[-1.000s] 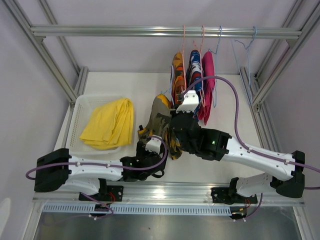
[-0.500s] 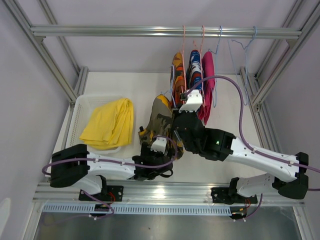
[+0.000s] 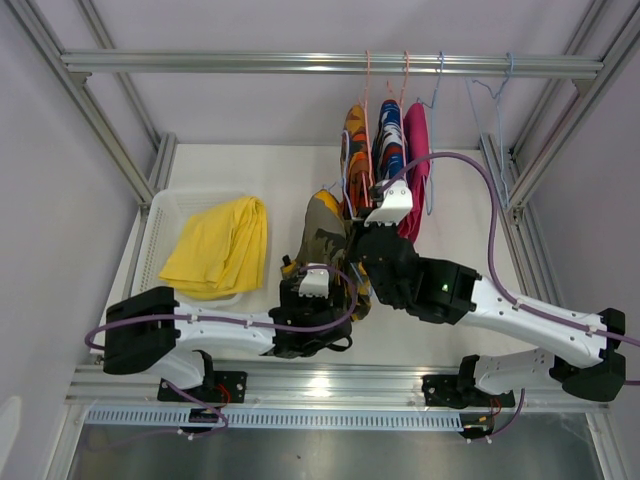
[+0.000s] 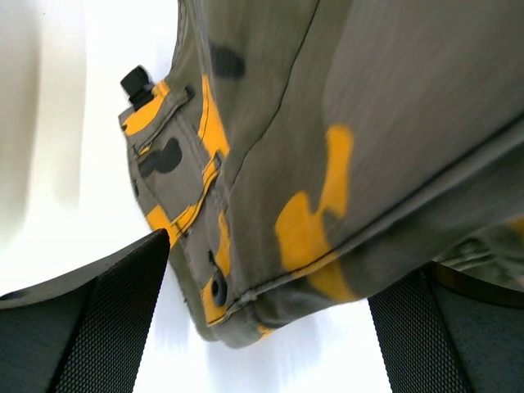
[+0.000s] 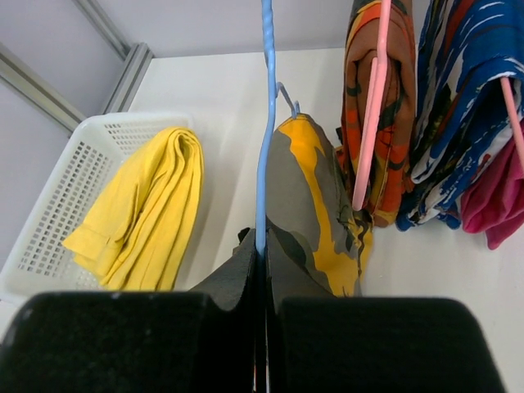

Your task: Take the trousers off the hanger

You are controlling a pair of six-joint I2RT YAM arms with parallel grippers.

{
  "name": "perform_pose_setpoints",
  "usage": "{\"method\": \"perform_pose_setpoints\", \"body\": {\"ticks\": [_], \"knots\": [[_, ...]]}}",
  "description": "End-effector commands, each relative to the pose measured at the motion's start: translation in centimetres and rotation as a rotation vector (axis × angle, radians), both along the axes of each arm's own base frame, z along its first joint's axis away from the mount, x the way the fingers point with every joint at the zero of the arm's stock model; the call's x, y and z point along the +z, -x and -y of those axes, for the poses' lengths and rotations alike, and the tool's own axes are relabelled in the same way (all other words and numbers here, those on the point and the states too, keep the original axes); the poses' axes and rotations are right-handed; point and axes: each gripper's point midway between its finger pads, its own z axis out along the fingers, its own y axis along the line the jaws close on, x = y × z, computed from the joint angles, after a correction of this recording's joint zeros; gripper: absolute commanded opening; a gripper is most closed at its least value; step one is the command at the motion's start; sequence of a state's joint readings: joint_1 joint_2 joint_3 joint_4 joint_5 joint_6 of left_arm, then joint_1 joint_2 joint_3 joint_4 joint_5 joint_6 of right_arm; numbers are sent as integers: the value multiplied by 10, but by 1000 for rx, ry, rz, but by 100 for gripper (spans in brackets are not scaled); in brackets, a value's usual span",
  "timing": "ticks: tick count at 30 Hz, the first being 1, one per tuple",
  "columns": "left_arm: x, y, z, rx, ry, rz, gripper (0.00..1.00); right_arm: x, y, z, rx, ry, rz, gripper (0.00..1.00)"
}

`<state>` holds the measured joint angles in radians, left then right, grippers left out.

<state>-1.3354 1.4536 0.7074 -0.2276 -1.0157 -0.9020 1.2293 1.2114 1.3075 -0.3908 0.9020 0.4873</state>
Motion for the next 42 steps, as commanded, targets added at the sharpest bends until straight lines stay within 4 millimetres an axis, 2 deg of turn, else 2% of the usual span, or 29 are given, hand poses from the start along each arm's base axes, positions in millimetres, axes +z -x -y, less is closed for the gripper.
{"method": "perform_pose_setpoints", "body": {"ticks": [1,8,15,20,31,35,42], "knots": [[20,-9,12,62,92,67,98,34,2,3,-15,-175,34,0],[33,-13,25,44,126,86,98,28,2,-2,-5,-180,23,0],[50,-21,25,68,127,132,98,27,6,-4,17,-194,13,0],[63,-33,15,123,140,168,97,24,9,-3,33,-227,-4,0],[72,-61,-7,180,155,193,93,17,20,0,72,-268,-38,0],[85,-69,-1,159,221,225,93,6,21,-4,78,-259,-55,0],[113,-75,14,108,251,284,91,-1,22,-9,86,-258,-70,0]]}}
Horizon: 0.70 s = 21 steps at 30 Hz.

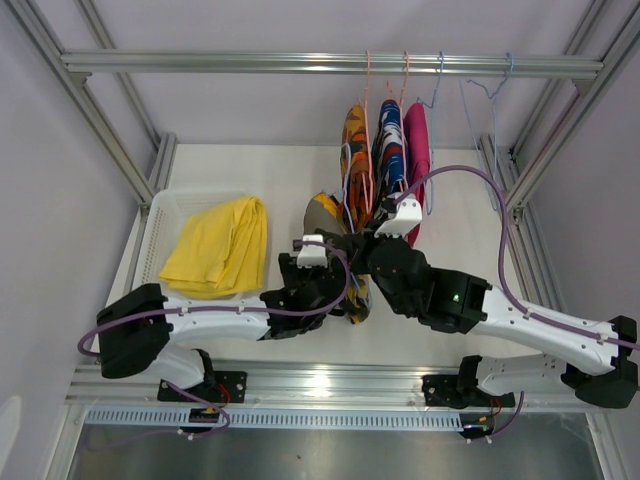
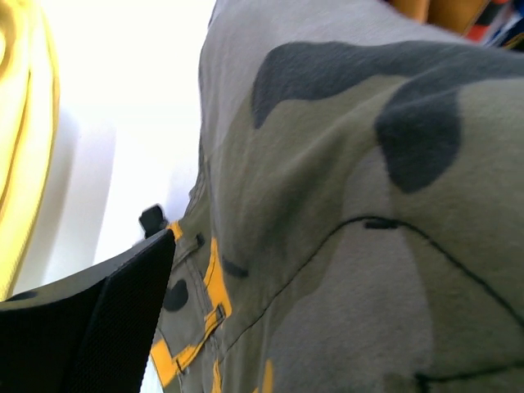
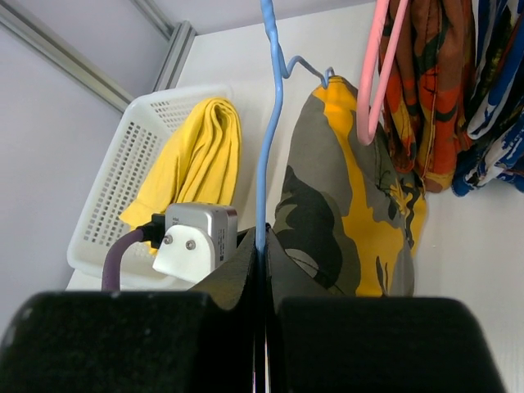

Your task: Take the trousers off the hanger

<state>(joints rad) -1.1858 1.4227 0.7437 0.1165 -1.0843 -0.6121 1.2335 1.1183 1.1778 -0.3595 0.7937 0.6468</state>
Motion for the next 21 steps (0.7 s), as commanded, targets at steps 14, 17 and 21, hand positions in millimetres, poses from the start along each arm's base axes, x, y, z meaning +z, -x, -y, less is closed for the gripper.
{"method": "perform_pose_setpoints", "body": {"ticks": [14,17,21], "knots": [[96,-14,14,-34,181,190,41,-3,4,0,-10,-76,-11,0],[107,-13,10,-35,196,205,23,-11,4,4,-20,-63,-21,0],[117,-12,3,-36,177,230,11,-27,3,6,-30,-48,-39,0]]}}
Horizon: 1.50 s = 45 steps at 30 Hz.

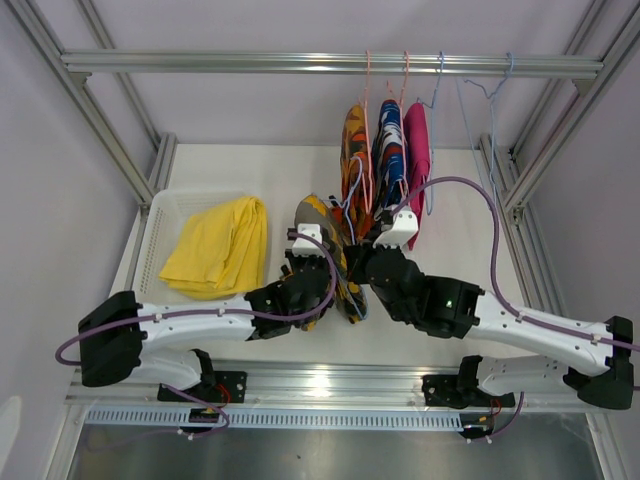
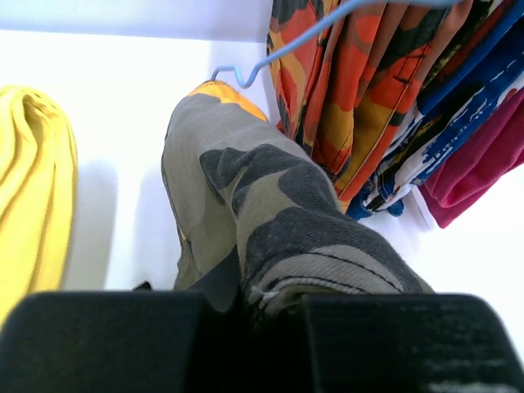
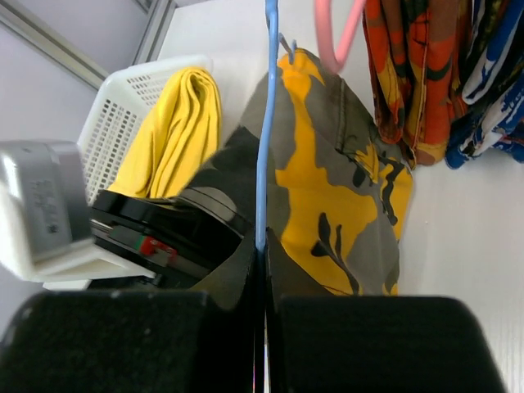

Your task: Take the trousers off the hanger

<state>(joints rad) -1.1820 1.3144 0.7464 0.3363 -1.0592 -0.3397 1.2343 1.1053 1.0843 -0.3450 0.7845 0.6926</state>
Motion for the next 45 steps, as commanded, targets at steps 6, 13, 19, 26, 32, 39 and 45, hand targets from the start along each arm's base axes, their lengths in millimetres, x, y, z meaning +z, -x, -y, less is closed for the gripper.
{"method": "perform_pose_setpoints", "body": {"ticks": [6,13,19,26,32,39,45], "knots": [[59,-4,-9,27,122,111,1,-6,1,7,-35,-62,-15,0],[92,0,-17,1,118,159,1,-36,2,14,-53,-2,-43,0],[152,14,-46,-22,195,204,1,-71,1,15,-61,23,-76,0],[206,28,-85,-8,190,244,1,-109,-2,5,-61,98,-113,0],[198,25,-137,106,84,179,1,-110,1,7,-49,85,-114,0],[183,40,-218,297,80,136,1,-116,4,14,-42,82,-114,0],[199,53,-245,329,119,185,1,-123,6,10,-27,83,-126,0]]}}
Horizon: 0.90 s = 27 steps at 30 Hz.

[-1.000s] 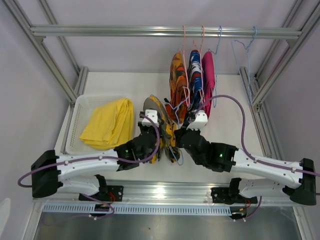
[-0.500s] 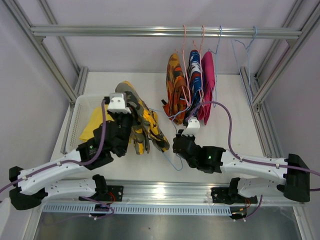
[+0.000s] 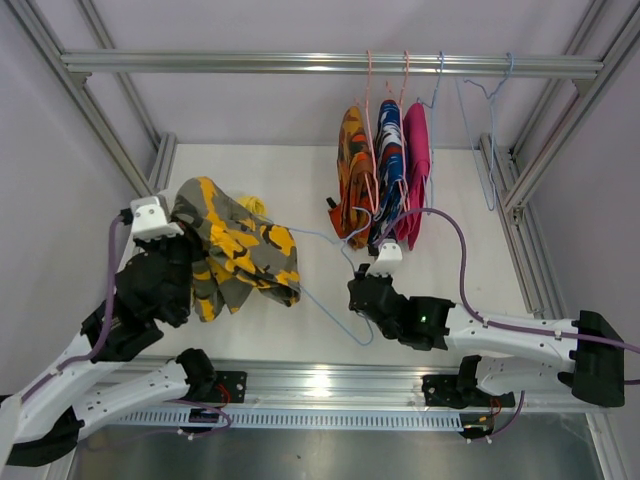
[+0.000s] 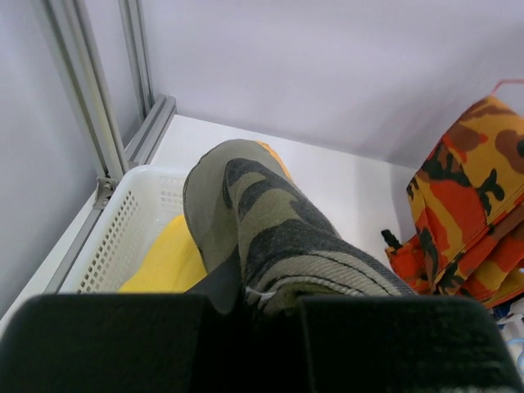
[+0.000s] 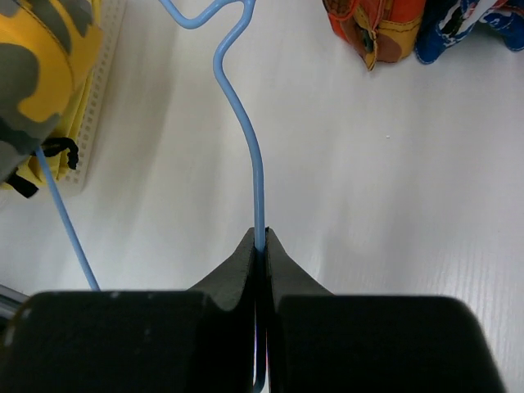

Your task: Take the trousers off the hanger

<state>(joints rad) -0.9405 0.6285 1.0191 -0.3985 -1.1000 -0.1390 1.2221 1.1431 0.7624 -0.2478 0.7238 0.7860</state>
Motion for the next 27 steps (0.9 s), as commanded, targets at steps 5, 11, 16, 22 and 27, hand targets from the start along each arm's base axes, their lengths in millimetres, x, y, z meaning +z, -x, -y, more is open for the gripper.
{"method": "perform_pose_setpoints", "body": {"ticks": [5,11,16,22,27], "knots": [[50,15,-31,62,142,128,1,7,-4,-2,-35,-75,18,0],[68,28,-60,135,167,183,1,6,-3,0,-32,-67,16,0],[68,37,-79,191,160,189,1,6,-3,0,-29,-69,14,0],[71,48,-98,239,166,205,1,1,-1,4,-31,-51,8,0],[79,57,-109,243,195,232,1,-11,0,10,-36,-23,-5,0]]}}
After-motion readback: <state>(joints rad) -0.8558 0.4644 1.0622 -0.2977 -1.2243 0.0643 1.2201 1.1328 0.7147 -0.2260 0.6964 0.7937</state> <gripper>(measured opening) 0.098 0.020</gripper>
